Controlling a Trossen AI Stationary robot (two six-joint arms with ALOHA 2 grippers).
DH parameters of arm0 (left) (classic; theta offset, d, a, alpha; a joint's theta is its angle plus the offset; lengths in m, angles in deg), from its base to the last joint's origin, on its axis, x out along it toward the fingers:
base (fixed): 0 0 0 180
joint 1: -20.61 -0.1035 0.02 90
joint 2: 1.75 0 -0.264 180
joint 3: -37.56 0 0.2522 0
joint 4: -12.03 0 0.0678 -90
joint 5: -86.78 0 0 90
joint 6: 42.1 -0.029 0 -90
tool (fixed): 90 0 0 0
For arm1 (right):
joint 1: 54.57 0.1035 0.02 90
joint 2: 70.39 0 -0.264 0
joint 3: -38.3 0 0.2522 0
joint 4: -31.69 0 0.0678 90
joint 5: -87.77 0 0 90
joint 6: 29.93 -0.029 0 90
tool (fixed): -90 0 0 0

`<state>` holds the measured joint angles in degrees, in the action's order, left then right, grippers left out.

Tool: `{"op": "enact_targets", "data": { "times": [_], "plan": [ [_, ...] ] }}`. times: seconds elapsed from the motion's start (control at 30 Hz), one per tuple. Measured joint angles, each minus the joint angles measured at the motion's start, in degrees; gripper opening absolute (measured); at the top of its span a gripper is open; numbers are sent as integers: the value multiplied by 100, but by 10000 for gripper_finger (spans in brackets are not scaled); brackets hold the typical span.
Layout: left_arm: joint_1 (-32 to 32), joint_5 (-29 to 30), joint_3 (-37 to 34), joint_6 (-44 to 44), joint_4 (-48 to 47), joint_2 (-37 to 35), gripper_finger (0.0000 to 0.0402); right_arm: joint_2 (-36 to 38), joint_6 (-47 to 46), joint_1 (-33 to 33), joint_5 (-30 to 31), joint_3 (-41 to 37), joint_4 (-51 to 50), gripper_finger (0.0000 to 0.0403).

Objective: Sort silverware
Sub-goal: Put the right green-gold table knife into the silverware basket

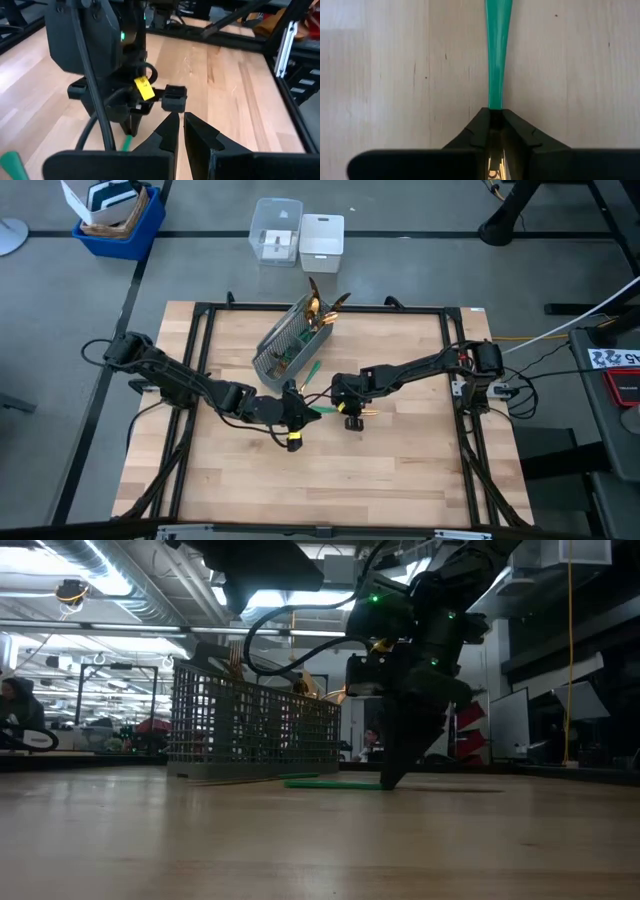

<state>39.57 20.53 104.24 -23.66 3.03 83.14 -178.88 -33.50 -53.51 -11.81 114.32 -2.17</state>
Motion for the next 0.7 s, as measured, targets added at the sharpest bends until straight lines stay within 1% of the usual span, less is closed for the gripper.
{"op": "enact_targets", "data": {
  "times": [0.17, 0.3, 0.47, 0.57, 0.7],
  "plan": [
    [-29, -7, 0, 103, -457, 121, 17, -8, -260, -2, -117, 15, 68, 43],
    [-106, -160, -2, 263, -540, 392, 17, -24, -287, 0, -165, 108, 43, 43],
    [-244, -556, -2, 340, -372, 869, 17, -50, -288, 15, -279, 235, 111, 43],
    [-317, -576, -4, 407, -266, 1164, 17, -48, -288, 20, -421, 249, 126, 43],
    [-425, -575, -7, 226, 106, 1563, 17, -44, -288, 15, -484, 249, 115, 43]
  ]
}}
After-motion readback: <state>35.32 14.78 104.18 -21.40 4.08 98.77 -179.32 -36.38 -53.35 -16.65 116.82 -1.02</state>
